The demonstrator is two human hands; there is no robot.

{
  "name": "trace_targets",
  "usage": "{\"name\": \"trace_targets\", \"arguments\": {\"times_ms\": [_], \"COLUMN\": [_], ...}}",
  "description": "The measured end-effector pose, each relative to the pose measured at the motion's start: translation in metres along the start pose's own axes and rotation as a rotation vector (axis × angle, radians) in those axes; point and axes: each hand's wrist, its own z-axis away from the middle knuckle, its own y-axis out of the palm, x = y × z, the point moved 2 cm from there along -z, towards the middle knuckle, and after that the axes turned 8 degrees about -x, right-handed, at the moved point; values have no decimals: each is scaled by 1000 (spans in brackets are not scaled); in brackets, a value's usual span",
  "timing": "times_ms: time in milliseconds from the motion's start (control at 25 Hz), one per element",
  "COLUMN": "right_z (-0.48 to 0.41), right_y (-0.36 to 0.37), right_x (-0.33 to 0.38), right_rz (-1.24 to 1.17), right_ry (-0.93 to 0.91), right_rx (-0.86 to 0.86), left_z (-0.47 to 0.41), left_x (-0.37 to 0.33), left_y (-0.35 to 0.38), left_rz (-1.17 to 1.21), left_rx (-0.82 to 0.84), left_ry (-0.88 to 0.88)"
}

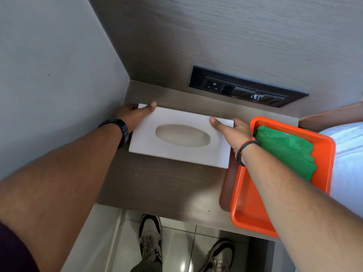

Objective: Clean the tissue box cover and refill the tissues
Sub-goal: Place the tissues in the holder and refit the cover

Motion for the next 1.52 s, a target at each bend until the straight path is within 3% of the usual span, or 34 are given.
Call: {"name": "trace_targets", "arguments": {"times_ms": [640,1040,1280,1520], "right_z": [-6,-7,-9,-25], "right_y": [-4,-9,-9,-5], "right_x": [0,6,18,29], "right_rz": [150,276,436,571], "right_ry": [-193,-278,-358,-330], "right_rx": [38,68,170,234], "left_z": [6,-6,-6,-18], "left_x": [-4,-6,-14,-20], "left_y": [-1,3,6,7], "left_rz": [-34,-193,-308,-412], "left_rx": [57,-44,63,96], "left_ry": [140,198,401,424]}}
